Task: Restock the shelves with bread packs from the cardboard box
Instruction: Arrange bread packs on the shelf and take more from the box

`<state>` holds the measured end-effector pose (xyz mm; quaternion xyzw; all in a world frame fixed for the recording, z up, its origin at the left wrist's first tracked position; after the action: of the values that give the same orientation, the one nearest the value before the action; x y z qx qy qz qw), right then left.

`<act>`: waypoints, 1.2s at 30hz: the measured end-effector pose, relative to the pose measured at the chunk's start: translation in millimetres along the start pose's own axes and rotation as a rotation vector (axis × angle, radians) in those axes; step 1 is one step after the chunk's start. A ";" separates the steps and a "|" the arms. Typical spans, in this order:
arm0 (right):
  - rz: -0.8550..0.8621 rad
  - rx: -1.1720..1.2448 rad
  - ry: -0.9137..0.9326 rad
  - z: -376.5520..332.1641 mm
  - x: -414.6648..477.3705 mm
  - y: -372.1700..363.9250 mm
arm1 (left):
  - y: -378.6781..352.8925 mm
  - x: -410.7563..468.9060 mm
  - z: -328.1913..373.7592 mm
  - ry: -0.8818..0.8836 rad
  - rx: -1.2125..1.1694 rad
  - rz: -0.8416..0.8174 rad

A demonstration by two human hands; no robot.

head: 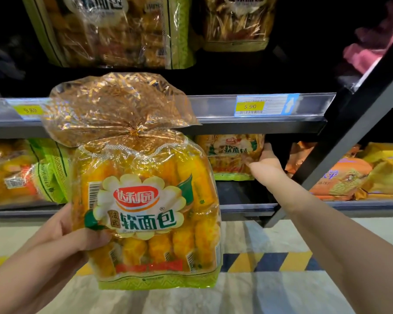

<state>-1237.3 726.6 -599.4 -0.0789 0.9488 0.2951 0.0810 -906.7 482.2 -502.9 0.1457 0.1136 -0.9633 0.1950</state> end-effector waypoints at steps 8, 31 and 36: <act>0.006 -0.031 -0.007 8.8 -12.2 -1.8 | -7.0 -4.3 -4.4 0.059 -0.024 0.024; -0.270 0.379 0.357 8.0 -162.9 78.1 | -122.4 60.0 -31.1 -0.081 0.046 -0.037; -0.061 0.348 0.372 8.6 -160.1 72.4 | -128.5 73.9 -22.8 -0.184 0.373 0.017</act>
<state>-1094.7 806.7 -534.7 -0.1456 0.9810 0.1052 -0.0739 -1019.0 578.6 -527.3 0.0918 -0.0865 -0.9751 0.1824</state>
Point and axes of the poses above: each hand's wrist, its own x-axis towards the middle knuckle, its own y-axis out of the back of the hand, z = x × y, the point moved 2 cm from there along x, towards the middle knuckle, and after that the axes turned 1 degree about z, right-handed, at the moved point
